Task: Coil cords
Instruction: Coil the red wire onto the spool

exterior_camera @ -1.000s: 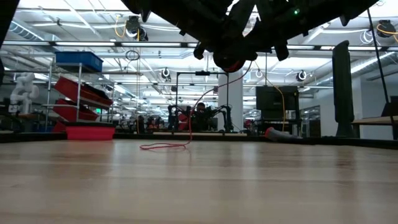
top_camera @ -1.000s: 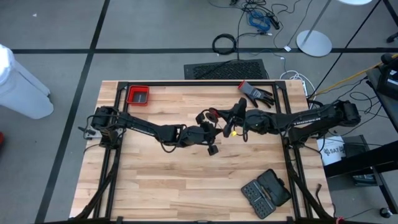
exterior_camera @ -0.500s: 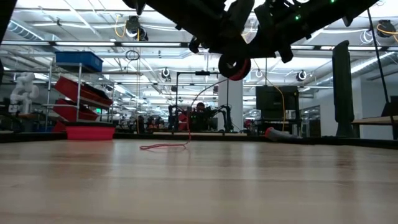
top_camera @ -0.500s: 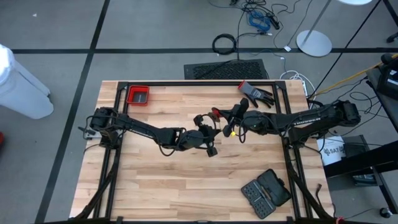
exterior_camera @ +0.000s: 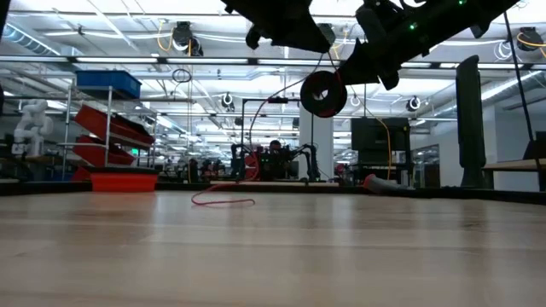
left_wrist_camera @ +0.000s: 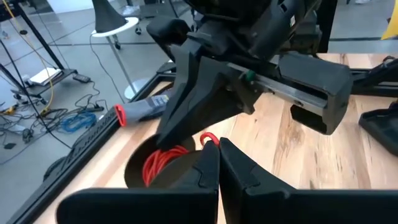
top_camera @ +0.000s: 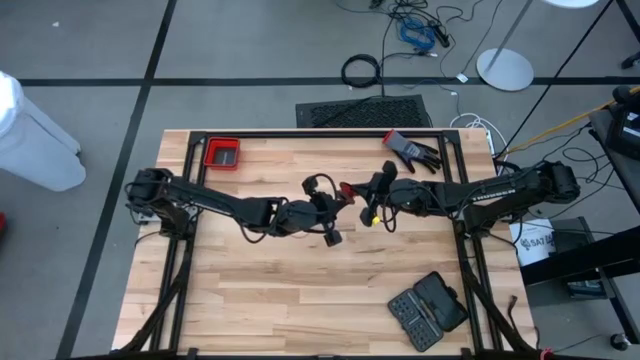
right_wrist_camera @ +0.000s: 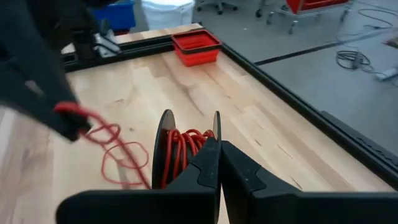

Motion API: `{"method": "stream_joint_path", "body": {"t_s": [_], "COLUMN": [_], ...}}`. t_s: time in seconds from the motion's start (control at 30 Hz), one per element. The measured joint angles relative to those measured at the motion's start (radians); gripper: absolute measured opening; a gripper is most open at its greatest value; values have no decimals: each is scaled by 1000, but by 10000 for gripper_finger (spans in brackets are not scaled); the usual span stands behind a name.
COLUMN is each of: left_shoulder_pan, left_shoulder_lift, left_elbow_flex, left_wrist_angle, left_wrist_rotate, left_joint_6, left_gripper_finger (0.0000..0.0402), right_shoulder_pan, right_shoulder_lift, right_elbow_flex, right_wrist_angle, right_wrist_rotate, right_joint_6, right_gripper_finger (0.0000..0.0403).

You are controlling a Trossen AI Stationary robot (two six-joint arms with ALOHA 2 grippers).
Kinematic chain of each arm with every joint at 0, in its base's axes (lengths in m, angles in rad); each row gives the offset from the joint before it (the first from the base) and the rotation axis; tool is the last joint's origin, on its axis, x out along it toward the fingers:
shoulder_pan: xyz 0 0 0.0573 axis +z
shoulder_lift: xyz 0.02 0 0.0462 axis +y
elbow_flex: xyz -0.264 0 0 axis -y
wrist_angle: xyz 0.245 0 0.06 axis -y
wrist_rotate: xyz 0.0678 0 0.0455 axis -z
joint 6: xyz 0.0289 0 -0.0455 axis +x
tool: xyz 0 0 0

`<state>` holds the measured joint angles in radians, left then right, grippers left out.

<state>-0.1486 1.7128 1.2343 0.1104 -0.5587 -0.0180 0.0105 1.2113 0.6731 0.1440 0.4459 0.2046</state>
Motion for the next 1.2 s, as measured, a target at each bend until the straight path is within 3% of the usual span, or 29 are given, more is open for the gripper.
{"method": "stream_joint_path", "body": {"t_s": [0.27, 0.5, 0.8, 1.2], "left_shoulder_pan": [-2, -2, -24, -49], "left_shoulder_lift": [-12, -12, -11, -11], "left_elbow_flex": [0, 0, 0, 0], "left_wrist_angle": [-53, -218, -286, -295], "left_wrist_rotate": [-4, -153, -139, -95], "left_joint_6": [7, 51, 59, 108], "left_gripper_finger": [0, 0, 0, 8], "right_shoulder_pan": [0, 0, 0, 0], "right_shoulder_lift": [0, -6, -46, -71], "right_elbow_flex": [1, 1, 1, 1], "right_wrist_angle": [3, 0, 2, 3], "right_wrist_rotate": [-61, -186, -244, -247], "right_joint_6": [-49, -87, -81, -61], "right_gripper_finger": [0, 0, 0, 0]}}
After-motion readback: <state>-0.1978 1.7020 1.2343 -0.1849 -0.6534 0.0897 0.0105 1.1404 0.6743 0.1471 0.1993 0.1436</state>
